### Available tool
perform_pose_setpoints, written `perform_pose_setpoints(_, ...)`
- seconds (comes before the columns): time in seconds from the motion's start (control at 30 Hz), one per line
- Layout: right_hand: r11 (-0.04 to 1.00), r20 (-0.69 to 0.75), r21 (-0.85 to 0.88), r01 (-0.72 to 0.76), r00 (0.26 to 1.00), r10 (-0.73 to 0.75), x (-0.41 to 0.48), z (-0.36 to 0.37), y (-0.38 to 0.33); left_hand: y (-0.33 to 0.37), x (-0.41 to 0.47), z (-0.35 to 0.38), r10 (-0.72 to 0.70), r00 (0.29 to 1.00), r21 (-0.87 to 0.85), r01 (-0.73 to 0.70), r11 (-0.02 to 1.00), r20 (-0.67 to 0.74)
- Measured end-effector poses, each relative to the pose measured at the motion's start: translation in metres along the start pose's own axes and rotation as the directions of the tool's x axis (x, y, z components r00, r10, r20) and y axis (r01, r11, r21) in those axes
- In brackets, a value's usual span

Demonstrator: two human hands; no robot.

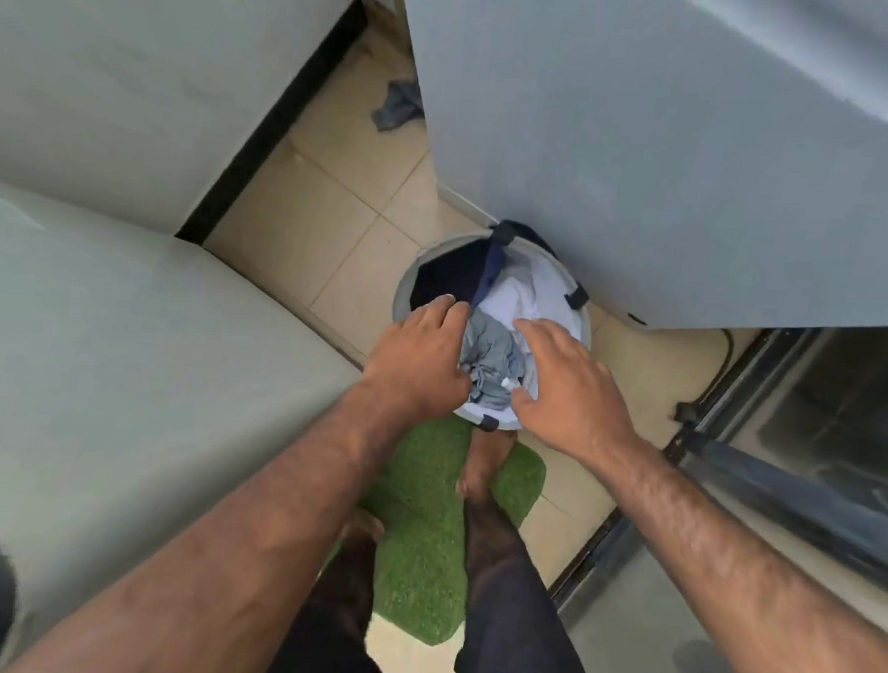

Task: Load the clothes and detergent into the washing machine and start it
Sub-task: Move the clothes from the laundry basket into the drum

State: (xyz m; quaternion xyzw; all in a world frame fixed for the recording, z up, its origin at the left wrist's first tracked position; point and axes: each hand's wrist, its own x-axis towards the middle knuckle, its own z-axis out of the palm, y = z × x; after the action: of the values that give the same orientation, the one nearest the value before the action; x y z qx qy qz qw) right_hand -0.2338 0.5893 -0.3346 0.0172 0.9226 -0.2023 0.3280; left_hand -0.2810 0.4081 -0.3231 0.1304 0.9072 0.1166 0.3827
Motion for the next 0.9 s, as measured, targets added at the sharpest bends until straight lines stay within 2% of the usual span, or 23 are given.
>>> perform_pose_setpoints(0.1, 0.998, 0.08, 0.033, -0.046, 0.996, 0.043, 0.033, 0.058, 0.03, -0.023, 0.044, 0.052, -0.027, 0.995, -0.006, 0.027, 1.0, 0.097)
perform_pose_setpoints(0.23, 0.991, 0.147, 0.073, -0.107, 0.984, 0.096, 0.085, 0.132, 0.066, -0.055, 0.108, 0.115, -0.081, 0.984, 0.009, 0.081, 0.997, 0.16)
perform_pose_setpoints(0.43, 0.979, 0.156, 0.09, -0.182, 0.974, 0.167, 0.158, 0.211, 0.106, -0.085, 0.194, 0.18, -0.085, 0.975, 0.041, 0.078, 0.996, 0.205)
perform_pose_setpoints(0.57, 0.963, 0.193, 0.136, -0.232, 0.96, 0.204, 0.197, 0.248, 0.121, -0.092, 0.227, 0.212, -0.154, 0.956, 0.095, 0.134, 0.986, 0.251)
perform_pose_setpoints(0.73, 0.937, 0.136, 0.259, -0.234, 0.969, 0.205, 0.215, 0.273, 0.12, -0.102, 0.24, 0.232, -0.204, 0.955, -0.108, 0.231, 0.967, 0.216)
perform_pose_setpoints(0.9, 0.935, 0.002, 0.242, -0.26, 0.963, 0.268, 0.217, 0.28, 0.113, -0.105, 0.242, 0.241, -0.203, 0.974, -0.259, 0.223, 0.94, 0.104)
